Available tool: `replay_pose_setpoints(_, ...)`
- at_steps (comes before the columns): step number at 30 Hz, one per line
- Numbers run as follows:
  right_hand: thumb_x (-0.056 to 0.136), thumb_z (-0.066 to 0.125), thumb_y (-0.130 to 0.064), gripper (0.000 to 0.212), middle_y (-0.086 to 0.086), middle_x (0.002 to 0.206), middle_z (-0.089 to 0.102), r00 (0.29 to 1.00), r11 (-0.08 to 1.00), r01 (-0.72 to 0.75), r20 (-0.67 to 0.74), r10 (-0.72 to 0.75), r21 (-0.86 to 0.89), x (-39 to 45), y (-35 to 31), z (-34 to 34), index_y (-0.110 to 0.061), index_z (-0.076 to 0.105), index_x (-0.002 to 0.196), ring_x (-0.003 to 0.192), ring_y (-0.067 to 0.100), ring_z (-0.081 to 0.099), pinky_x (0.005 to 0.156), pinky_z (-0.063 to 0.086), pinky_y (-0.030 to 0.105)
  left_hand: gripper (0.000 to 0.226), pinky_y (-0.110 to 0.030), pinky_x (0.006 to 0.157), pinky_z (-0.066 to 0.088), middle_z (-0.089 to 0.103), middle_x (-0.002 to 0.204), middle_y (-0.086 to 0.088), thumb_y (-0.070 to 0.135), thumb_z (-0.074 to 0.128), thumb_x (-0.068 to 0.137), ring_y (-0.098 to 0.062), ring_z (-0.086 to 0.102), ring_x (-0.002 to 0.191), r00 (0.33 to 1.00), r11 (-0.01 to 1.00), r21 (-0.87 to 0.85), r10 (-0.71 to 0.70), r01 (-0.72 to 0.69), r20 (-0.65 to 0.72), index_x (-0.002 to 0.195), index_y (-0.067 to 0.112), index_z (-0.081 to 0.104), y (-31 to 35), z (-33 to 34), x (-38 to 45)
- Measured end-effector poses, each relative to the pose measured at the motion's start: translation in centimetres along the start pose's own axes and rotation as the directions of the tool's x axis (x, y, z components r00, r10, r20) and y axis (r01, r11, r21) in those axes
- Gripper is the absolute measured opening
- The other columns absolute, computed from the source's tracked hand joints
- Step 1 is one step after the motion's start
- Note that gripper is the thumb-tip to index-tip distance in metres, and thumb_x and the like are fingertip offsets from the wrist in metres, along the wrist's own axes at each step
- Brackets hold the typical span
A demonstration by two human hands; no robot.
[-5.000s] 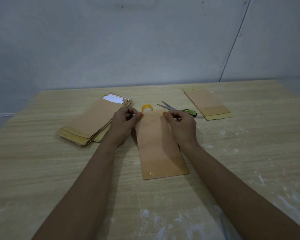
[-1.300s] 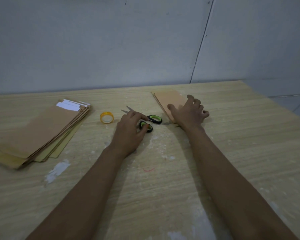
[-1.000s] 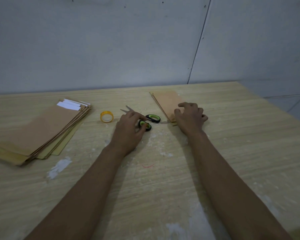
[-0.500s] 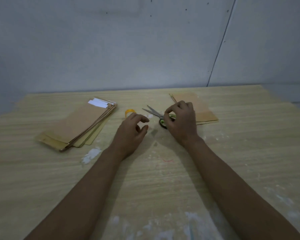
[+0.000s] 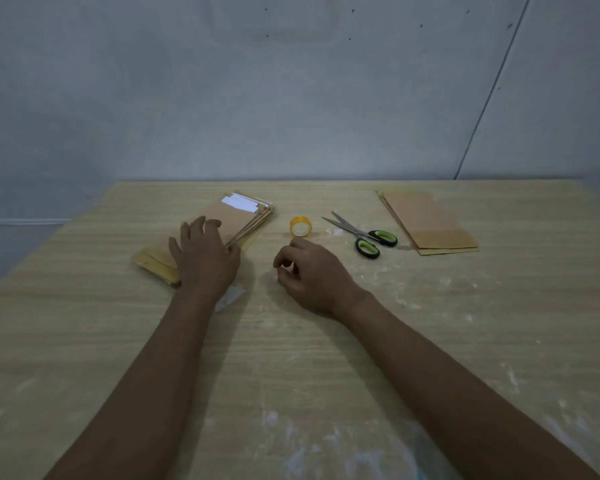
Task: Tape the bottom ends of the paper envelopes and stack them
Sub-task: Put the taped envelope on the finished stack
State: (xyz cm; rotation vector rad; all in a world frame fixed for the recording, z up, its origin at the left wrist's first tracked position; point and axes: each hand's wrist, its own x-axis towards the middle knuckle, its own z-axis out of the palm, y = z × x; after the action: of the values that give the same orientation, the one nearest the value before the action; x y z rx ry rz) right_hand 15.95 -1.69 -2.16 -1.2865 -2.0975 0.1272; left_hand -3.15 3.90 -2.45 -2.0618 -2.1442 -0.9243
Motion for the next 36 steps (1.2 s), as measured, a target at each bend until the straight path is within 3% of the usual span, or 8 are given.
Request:
replay_pose_setpoints(3,0.084,0.063,-0.017,0.011,0.002,0.085,0.059,0.998,0.999,0.044,0.054,-0.043,-0.019,-0.1,-0.5,0.6,-0.014,0.069,0.092,0.079,0.022,0.057,0.067,0.050,0.037,0.047,-0.053,0.112,0.023,0.048,0.145,-0.014,0.027,0.055,0.093,-0.035,0.043,0.133,0.991,0.996,0.020,-0.093,0.091,0.092,0.137,0.011,0.049,-0.5,-0.1,-0.2)
replay_pose_setpoints(8,0.086,0.063,-0.018,0.010,0.001,0.085,0.059,0.999,1.000,0.017,0.050,-0.017,0.008,-0.8,0.0,0.6,-0.015,0.070,0.093,0.079,0.017,0.055,0.068,0.049,0.037,0.037,-0.048,0.104,0.029,0.060,0.130,-0.008,0.033,0.052,0.098,-0.034,0.050,0.124,0.988,0.988,0.029,-0.150,0.149,0.036,0.132,0.020,0.055,0.0,-0.8,-0.3)
replay_pose_setpoints(16,0.086,0.061,-0.016,0.021,-0.003,0.087,0.061,0.999,0.996,-0.030,0.026,0.028,0.081,-0.6,-0.1,0.7,-0.018,0.064,0.107,0.072,0.010,0.051,0.068,0.049,0.034,0.017,-0.040,0.088,0.042,0.073,0.104,-0.006,0.025,0.057,0.093,-0.034,0.062,0.106,0.983,0.974,-0.201,-0.134,0.107,-0.126,0.098,0.018,0.072,0.4,-1.8,-0.4)
replay_pose_setpoints(21,0.085,0.063,-0.015,0.026,-0.002,0.092,0.065,0.997,0.991,-0.068,0.030,0.065,0.116,0.3,-0.8,1.1,-0.018,0.064,0.111,0.071,0.007,0.050,0.070,0.046,0.030,0.030,-0.043,0.097,0.032,0.065,0.121,-0.001,0.044,0.067,0.085,-0.029,0.055,0.116,0.993,0.995,-0.009,-0.101,0.102,0.063,0.109,0.026,0.071,0.3,-1.4,-0.5)
replay_pose_setpoints(27,0.087,0.060,-0.010,0.031,-0.003,0.094,0.066,0.989,0.954,-0.146,0.034,0.142,0.261,1.1,-2.1,1.9,-0.017,0.063,0.117,0.063,-0.001,0.054,0.070,0.046,0.026,0.022,-0.037,0.090,0.038,0.073,0.102,-0.006,0.033,0.059,0.092,-0.032,0.062,0.107,0.991,0.988,-0.088,-0.132,0.129,-0.035,0.095,0.019,0.076,1.0,-2.0,-0.7)
replay_pose_setpoints(30,0.097,0.050,-0.011,0.039,0.000,0.107,0.065,0.969,0.864,-0.234,0.038,0.243,0.445,1.8,-3.1,2.1,-0.021,0.055,0.134,0.078,0.008,0.060,0.076,0.047,0.025,0.021,-0.036,0.082,0.044,0.074,0.097,-0.006,0.031,0.061,0.091,-0.032,0.065,0.100,0.985,0.964,-0.246,-0.135,0.105,-0.107,0.091,0.016,0.075,1.4,-2.4,-0.7)
replay_pose_setpoints(33,0.103,0.040,-0.016,0.047,-0.001,0.116,0.061,0.937,0.705,-0.327,0.119,0.329,0.629,2.2,-3.8,1.9,-0.032,0.042,0.148,0.103,0.012,0.059,0.083,0.042,0.011,0.015,-0.035,0.073,0.048,0.073,0.089,-0.003,0.031,0.066,0.087,-0.029,0.067,0.088,0.987,0.937,-0.348,-0.088,0.035,-0.136,0.083,0.018,0.073,1.8,-2.5,-0.8)
replay_pose_setpoints(36,0.099,0.038,-0.030,0.049,-0.023,0.122,0.056,0.928,0.633,-0.330,0.120,0.351,0.700,2.2,-3.4,1.7,-0.038,0.041,0.147,0.118,0.008,0.054,0.102,0.043,0.019,0.011,-0.036,0.071,0.052,0.071,0.080,0.003,0.030,0.068,0.084,-0.023,0.069,0.078,0.993,0.918,-0.391,0.027,-0.069,-0.112,0.077,0.021,0.071,2.2,-2.4,-1.2)
